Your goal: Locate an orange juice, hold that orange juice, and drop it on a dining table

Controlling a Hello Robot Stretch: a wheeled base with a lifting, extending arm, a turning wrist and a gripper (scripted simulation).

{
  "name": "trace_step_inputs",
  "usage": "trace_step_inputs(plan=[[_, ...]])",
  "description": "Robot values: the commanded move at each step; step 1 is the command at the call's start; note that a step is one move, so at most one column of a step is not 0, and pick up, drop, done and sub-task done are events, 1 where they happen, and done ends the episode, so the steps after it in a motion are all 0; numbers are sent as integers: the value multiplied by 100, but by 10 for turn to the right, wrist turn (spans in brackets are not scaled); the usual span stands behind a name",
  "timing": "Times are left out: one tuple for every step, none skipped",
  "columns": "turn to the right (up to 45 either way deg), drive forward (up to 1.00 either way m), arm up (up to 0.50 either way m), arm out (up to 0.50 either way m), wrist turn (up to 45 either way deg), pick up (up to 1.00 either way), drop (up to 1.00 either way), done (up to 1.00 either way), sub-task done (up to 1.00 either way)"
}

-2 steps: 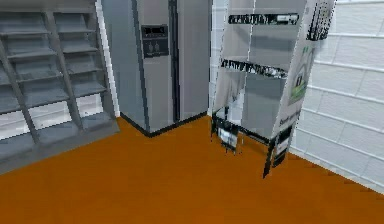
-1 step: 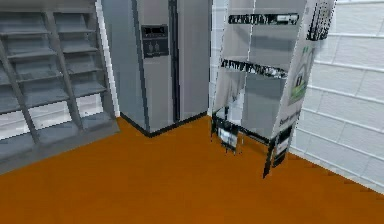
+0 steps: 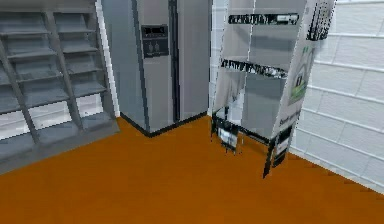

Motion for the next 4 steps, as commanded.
trace_step_inputs(plan=[[0,0,0,0,-210,0,0,0,0],[0,0,0,-24,0,0,0,0,0],[-450,0,0,0,0,0,0,0,0],[-450,0,0,0,0,0,0,0,0]])
